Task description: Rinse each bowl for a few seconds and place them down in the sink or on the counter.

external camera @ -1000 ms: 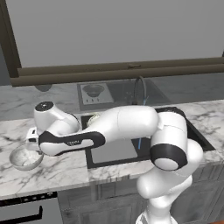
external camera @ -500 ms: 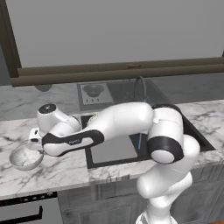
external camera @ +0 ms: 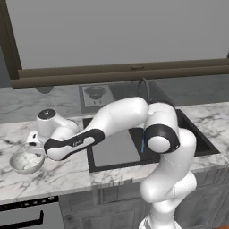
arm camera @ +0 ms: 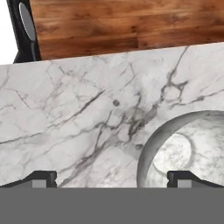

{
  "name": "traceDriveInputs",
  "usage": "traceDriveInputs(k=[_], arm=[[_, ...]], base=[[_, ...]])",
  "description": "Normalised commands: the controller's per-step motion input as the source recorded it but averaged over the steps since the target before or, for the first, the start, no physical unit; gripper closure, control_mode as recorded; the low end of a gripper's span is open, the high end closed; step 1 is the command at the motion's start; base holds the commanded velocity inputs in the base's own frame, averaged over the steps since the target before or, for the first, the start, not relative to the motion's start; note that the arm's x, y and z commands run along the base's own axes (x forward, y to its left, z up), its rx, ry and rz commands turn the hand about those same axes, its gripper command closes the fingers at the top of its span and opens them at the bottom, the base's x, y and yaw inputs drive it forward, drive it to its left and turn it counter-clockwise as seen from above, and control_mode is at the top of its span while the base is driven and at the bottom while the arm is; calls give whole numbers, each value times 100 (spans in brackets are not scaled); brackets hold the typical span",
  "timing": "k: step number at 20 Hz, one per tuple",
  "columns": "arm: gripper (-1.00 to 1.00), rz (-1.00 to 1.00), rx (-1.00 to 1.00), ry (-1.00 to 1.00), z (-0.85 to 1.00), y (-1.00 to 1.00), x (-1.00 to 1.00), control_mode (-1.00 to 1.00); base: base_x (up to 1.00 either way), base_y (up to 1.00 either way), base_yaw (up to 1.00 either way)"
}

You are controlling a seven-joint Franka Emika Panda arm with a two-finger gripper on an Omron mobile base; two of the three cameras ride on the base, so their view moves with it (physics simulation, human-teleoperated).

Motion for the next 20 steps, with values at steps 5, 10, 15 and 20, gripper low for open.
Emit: traceDriveInputs(k=[5,10,15,20], arm=[[-100,-3,0,0,-3,38,17,-100],[-100,-3,0,0,-7,23,11,-100],[-100,-2,-1,0,-13,12,7,-100],[-100,-2,-2,0,-18,7,5,-100]], base=[[0,0,0],[0,0,0],[0,0,0],[0,0,0]])
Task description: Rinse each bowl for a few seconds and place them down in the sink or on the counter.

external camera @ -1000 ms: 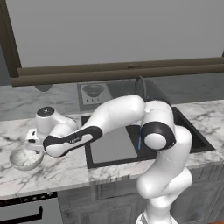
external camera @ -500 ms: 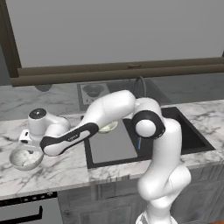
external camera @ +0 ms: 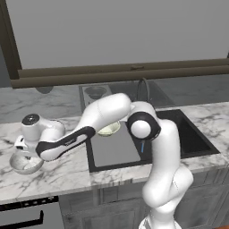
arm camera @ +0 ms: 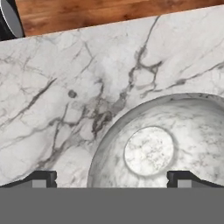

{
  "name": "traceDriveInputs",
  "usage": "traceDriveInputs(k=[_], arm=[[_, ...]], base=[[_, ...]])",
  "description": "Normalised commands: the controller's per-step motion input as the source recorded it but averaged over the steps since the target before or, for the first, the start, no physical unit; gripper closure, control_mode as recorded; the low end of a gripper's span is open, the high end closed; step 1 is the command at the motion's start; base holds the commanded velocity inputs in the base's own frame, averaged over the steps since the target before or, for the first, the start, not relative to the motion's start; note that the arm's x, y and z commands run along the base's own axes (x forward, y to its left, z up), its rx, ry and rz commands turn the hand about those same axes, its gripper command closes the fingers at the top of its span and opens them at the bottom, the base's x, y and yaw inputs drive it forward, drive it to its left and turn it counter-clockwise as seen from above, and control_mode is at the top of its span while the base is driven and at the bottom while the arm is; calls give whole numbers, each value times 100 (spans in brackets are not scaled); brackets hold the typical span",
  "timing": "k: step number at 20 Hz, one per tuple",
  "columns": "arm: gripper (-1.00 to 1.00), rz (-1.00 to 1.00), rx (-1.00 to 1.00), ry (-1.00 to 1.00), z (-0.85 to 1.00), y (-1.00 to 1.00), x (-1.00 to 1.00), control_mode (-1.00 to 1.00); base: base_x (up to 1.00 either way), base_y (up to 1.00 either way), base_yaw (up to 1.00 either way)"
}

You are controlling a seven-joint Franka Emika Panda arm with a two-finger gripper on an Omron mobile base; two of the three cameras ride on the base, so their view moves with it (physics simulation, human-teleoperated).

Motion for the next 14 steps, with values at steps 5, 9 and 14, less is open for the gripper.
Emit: traceDriveInputs(k=[5,9,14], arm=[[-100,-2,0,0,-23,0,1,-100],[-100,-2,0,0,-27,0,0,-100],[100,-3,0,0,-30,1,2,-100]], base=[[0,0,0],[0,0,0],[0,0,0]])
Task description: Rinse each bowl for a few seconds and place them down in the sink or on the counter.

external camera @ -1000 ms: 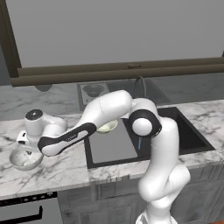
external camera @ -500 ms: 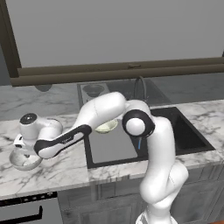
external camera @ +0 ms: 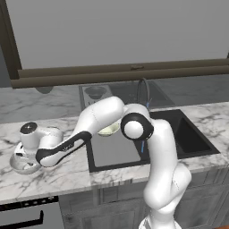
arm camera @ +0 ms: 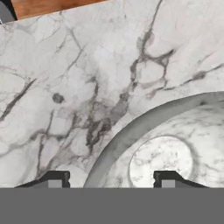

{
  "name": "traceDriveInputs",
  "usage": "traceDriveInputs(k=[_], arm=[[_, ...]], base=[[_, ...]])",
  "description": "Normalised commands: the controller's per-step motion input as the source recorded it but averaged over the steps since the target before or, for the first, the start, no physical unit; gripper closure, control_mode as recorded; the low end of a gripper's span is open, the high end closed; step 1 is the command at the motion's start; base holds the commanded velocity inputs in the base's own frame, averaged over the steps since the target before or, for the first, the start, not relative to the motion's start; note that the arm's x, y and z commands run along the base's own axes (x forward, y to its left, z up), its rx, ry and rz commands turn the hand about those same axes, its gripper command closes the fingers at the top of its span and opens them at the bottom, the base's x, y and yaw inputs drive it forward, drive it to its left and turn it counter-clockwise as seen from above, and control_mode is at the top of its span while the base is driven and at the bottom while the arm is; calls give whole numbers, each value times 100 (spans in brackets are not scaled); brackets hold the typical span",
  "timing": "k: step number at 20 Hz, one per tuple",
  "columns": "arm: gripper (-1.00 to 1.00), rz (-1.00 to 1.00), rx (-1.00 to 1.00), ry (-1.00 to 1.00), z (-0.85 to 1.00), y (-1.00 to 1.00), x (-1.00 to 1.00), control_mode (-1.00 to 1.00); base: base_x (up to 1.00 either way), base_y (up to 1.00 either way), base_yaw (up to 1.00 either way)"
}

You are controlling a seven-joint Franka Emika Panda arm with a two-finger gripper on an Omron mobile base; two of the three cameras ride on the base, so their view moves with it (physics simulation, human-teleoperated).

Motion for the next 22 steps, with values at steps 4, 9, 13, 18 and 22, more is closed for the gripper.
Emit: traceDriveInputs(k=[4,9,13,18,22], arm=[[100,-1,0,0,-20,0,1,-100],[100,-2,0,-1,3,-1,0,-100],[100,-9,0,-4,30,-10,-7,-100],[100,-20,0,0,41,-22,-4,-100],[100,-30,3,5,38,-40,0,-100]], base=[[0,0,0],[0,0,0],[0,0,0],[0,0,0],[0,0,0]])
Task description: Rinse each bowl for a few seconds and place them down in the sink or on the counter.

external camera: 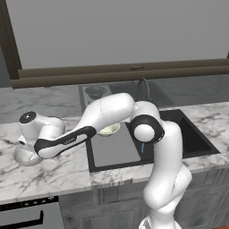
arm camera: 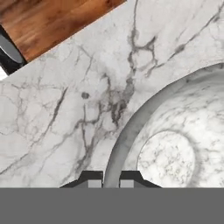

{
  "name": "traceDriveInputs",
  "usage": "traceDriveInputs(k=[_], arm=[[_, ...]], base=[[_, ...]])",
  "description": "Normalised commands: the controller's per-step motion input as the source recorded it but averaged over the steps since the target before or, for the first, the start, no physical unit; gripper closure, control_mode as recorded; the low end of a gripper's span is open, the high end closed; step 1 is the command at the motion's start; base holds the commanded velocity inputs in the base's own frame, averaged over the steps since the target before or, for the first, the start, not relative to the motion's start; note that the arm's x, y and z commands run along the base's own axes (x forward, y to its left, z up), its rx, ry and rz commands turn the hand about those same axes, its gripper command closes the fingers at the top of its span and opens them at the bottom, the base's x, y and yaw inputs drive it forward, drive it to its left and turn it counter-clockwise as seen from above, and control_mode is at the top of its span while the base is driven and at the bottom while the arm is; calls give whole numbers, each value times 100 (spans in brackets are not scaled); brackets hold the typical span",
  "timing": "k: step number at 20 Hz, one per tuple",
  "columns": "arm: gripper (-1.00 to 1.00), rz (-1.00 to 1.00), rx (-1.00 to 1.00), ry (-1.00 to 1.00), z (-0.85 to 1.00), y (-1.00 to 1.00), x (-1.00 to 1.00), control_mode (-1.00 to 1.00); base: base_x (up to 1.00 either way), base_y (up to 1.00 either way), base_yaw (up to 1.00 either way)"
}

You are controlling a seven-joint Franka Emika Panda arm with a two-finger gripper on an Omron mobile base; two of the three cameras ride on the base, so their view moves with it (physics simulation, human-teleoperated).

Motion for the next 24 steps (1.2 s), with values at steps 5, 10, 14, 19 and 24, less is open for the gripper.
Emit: traceDriveInputs(k=[5,10,14,19,24], arm=[[100,-37,4,4,27,-36,0,-100],[100,-30,4,0,17,-56,0,-100],[100,-23,4,0,17,-66,-8,-100],[100,-22,3,0,16,-65,-18,-100],[100,-21,1,0,8,-69,-22,-100]], base=[[0,0,0],[0,0,0],[0,0,0],[0,0,0],[0,0,0]])
